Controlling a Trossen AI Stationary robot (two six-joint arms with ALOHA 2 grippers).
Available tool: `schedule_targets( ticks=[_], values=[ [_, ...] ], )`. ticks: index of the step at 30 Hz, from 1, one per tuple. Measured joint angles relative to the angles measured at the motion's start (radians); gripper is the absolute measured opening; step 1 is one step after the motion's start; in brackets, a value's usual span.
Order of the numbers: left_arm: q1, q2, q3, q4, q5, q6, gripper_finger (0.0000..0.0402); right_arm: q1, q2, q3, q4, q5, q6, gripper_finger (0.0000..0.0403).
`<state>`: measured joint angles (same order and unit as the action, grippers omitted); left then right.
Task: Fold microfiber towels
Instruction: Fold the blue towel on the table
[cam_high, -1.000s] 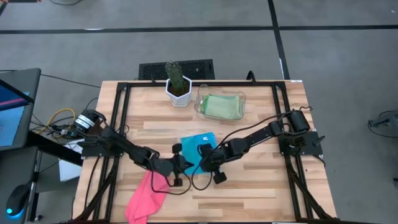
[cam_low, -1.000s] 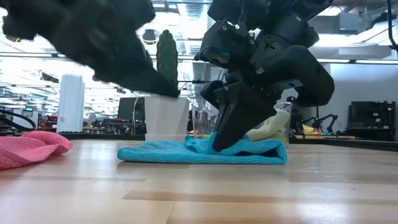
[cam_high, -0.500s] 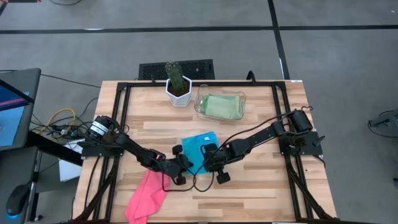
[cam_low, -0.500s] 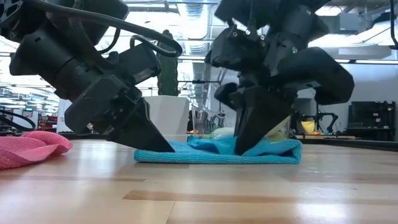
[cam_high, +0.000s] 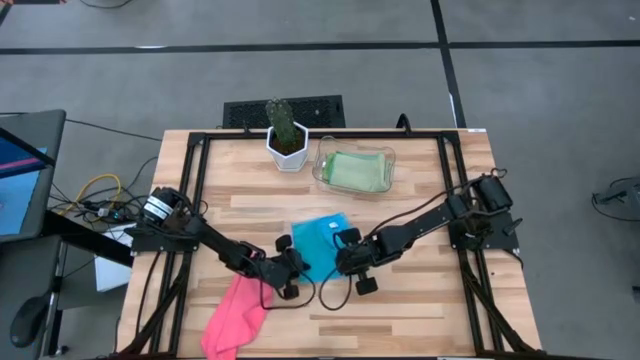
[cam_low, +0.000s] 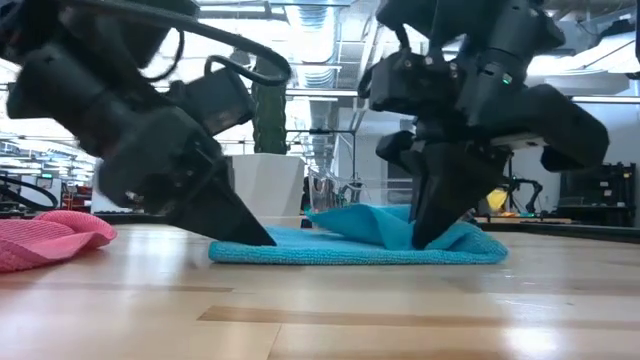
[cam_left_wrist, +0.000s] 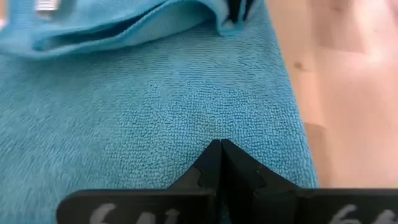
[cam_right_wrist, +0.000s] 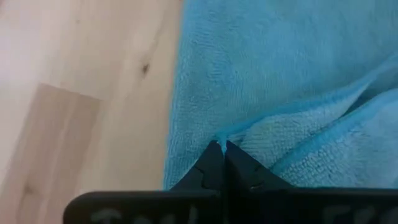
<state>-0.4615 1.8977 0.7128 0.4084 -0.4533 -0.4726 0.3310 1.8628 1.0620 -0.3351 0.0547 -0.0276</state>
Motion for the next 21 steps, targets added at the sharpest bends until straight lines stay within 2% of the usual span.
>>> schedule_targets(
  ticks=[15,21],
  values=[
    [-0.06,0.001,-0.001,0.001,0.0,-0.122,0.0,0.06,-0.009,-0.006,-0.042,0.063,0.047,0.0026],
    [-0.104,0.001,-0.001,-0.002,0.0,-0.186,0.0,0.062,-0.066,-0.006,-0.047,0.078,0.046,0.0021]
  ],
)
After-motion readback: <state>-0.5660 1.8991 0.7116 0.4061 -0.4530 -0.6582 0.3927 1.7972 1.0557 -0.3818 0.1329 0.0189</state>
